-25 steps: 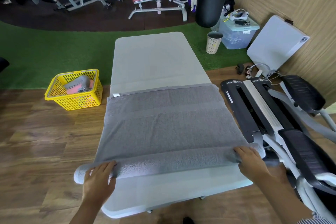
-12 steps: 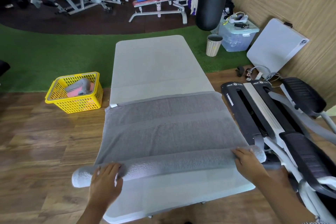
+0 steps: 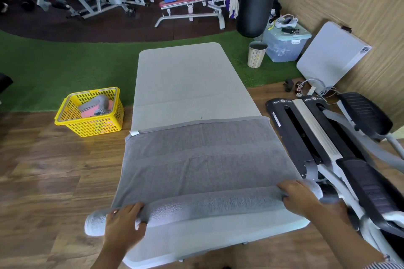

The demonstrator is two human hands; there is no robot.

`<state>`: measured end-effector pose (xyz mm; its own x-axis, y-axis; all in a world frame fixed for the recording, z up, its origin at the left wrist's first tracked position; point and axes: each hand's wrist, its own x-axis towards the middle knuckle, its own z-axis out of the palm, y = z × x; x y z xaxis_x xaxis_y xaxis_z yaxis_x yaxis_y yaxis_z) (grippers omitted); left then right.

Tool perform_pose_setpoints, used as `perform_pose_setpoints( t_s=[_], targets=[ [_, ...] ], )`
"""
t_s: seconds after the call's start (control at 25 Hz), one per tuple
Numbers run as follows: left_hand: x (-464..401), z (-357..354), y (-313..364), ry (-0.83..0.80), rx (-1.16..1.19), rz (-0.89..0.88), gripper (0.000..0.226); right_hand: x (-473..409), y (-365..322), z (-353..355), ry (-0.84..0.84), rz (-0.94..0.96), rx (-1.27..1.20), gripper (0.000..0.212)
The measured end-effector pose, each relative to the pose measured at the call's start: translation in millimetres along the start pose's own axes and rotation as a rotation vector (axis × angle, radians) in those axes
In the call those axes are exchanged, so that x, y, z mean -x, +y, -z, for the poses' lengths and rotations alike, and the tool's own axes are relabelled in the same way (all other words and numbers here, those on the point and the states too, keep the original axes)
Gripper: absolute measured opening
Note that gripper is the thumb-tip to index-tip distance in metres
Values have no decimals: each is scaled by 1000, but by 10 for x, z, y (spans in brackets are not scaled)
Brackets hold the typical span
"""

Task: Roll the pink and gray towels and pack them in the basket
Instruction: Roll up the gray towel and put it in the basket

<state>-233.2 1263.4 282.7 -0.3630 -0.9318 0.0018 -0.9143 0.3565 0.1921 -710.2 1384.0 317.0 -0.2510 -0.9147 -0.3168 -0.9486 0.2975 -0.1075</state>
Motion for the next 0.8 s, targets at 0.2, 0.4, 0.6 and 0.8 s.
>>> perform_pose_setpoints(
  t_s=[0.2, 0.4, 0.6, 0.8],
  targets=[
    [78, -115, -48, 52, -74, -99, 50, -78, 34, -50, -4, 67, 22, 25],
    [190, -112, -113, 54, -123, -111, 46, -124, 21, -88, -56, 62, 36, 29],
    [231, -136, -83, 83, -63, -109, 48, -66, 163, -130, 67, 11, -102, 43],
    [248, -152, -94, 26, -36, -114, 57, 80, 271, -116, -9, -16, -128, 34]
  ],
)
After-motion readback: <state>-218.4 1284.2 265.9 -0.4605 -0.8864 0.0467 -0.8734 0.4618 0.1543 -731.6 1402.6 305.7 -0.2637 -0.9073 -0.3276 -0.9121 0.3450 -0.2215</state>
